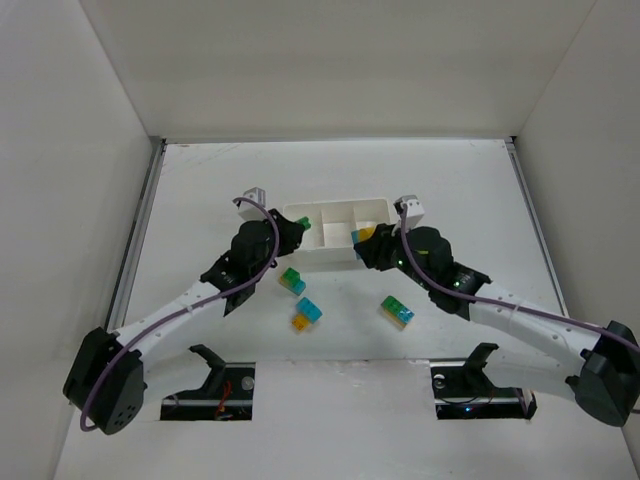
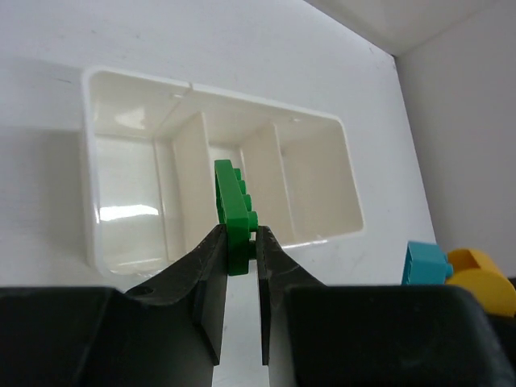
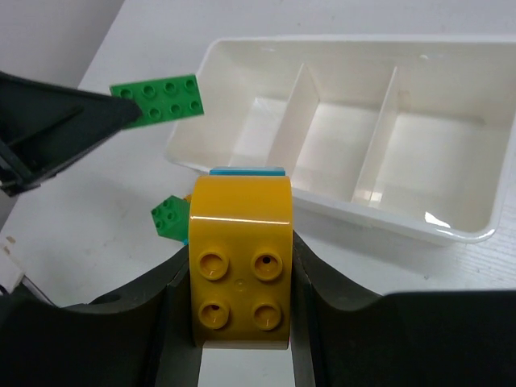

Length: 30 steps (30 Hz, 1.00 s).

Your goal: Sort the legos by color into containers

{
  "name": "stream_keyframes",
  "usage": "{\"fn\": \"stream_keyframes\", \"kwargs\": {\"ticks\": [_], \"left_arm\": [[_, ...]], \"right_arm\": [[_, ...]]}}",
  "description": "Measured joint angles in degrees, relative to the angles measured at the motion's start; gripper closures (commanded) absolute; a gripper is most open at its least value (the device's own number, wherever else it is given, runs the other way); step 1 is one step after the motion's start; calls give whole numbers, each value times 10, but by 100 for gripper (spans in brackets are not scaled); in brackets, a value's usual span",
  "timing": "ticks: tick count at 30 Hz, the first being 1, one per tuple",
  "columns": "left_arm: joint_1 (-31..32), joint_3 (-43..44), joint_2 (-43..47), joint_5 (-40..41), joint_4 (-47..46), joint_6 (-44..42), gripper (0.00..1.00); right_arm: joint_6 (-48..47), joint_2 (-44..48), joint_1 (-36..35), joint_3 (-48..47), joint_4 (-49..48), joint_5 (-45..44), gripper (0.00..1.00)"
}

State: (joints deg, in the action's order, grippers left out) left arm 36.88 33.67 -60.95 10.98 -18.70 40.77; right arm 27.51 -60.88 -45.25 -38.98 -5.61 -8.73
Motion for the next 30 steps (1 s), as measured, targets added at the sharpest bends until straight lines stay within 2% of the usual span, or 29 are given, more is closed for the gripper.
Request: {"fn": "stream_keyframes", "kwargs": {"ticks": [4, 7, 12, 19, 24, 30], "left_arm": [[-25, 16, -54, 4, -4, -3, 56], [-38, 31, -96, 0, -3, -5, 45], [-43, 35, -96, -6, -4, -9, 47], [-12, 31, -28, -29, -15, 5, 49], [19, -9, 9, -62, -60, 44, 48], [18, -55, 23, -88, -113, 94, 48]], "right_arm": [[2, -14, -6, 6, 1, -6, 78], [3, -18, -13, 6, 0, -8, 78], [4, -29, -21, 6, -1, -9, 78], [16, -45, -22, 3, -27, 2, 77], [48, -70, -25, 1, -67, 30, 77], [115, -88, -24, 2, -141, 85, 76]]}}
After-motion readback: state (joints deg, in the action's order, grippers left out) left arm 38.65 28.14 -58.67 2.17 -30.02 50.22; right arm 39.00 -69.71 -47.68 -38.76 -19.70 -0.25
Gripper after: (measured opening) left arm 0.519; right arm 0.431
